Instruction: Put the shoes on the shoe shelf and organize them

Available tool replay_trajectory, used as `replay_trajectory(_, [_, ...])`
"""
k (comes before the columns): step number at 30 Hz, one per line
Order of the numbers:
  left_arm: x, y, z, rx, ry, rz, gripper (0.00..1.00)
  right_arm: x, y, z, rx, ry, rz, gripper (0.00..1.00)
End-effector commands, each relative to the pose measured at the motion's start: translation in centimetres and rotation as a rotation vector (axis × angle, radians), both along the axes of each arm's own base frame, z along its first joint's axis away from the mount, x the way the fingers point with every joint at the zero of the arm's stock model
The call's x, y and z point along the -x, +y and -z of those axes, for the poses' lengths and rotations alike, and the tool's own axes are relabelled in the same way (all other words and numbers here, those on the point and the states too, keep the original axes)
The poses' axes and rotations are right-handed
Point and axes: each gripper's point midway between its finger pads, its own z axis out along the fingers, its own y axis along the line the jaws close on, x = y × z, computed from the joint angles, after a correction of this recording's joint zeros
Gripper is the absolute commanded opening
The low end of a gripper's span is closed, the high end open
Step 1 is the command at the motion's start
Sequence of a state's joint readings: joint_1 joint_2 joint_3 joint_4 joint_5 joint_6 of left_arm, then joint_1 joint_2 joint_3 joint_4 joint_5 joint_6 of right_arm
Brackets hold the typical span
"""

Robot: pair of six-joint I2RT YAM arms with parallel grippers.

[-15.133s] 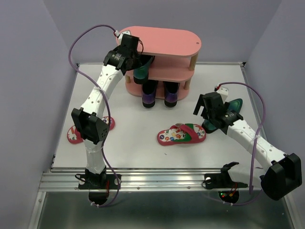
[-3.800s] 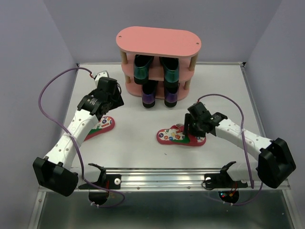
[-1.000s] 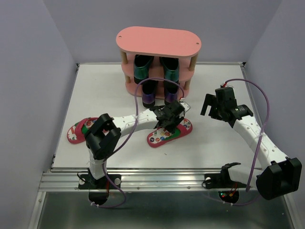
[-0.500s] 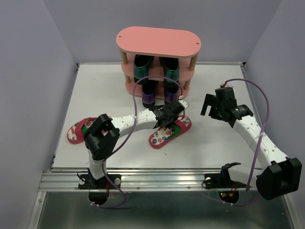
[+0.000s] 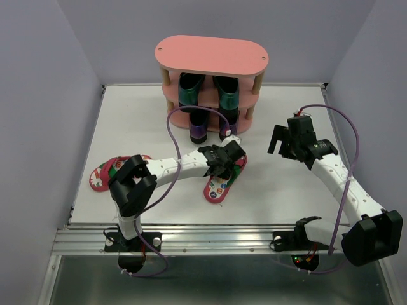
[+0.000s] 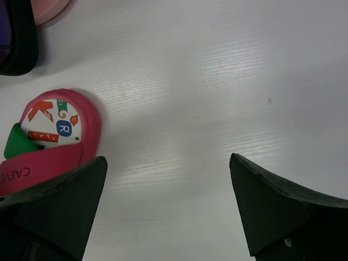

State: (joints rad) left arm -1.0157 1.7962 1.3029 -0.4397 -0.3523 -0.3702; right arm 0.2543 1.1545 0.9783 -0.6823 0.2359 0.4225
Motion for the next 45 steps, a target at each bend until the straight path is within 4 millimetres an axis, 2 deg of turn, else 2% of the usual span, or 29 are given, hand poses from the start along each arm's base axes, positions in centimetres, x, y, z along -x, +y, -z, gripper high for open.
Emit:
replay_trajectory(1, [2.8,1.8,0.7,-0.031,0.056,-0.077,0.66,-1.3,-0.3,-2.2,0.005,-0.069,0.012,1.0])
replay_trajectory(8, [2.3,2.0,0.3,-0.044,0.016,-0.069,0.66,-1.2,-0.2,-2.2,0.0,-0.069,0.009,1.0])
replay_trajectory(13, [1.3,2.1,0.1,-0.067,-0.035,-0.052,0.63,-1.1,-0.2,-2.4,-0.002,-0.075,0.007,1.0])
replay_trajectory(20, [0.0,0.2,-1.0,-0.019,-0.089,-0.018,0.59,-1.0,-0.3,-2.5,-0.001,-0.081,0.005,1.0])
replay_trajectory(23, [-0.4,-0.5,-0.4,-0.011,-0.095,-0.008,0.56,-1.0,-0.2,-2.6,-0.003,-0.083,0.004,1.0])
replay_trajectory(27, [-0.6,-0.6,0.6,-0.037,-0.089,-0.012,0.46,-0.8,-0.4,-2.6,-0.001,-0.087,0.005,1.0])
replay_trajectory(28, [-0.6,-0.5,0.6,-0.04,-0.092,-0.015,0.36,-0.8,-0.4,-2.7,0.0,-0.088,0.004,1.0])
replay_trajectory(29, [-0.7,-0.4,0.5,-0.038,-0.096,-0.019,0.31,-0.8,-0.4,-2.7,0.0,-0.09,0.004,1.0])
replay_trajectory(31, [-0.8,-0.3,-0.3,-0.023,-0.112,-0.033,0.18,-0.7,-0.4,-2.5,0.002,-0.085,0.005,1.0])
replay_trajectory(32, [-1.0,-0.1,-0.6,-0.025,-0.126,-0.044,0.03,-0.7,-0.4,-2.6,-0.001,-0.087,0.005,1.0])
replay_trajectory(33, [-1.1,0.0,-1.0,-0.02,-0.135,-0.05,0.0,-0.8,-0.4,-2.6,-0.002,-0.088,0.006,1.0])
replay_trajectory(39, [-0.6,0.5,-4.1,0.028,-0.158,-0.041,0.0,-0.7,-0.3,-2.5,-0.004,-0.085,0.004,1.0])
replay_trajectory(45, [1.4,0.8,-7.7,0.113,-0.133,0.064,0.0,-0.8,-0.5,-2.3,0.006,-0.08,0.007,1.0])
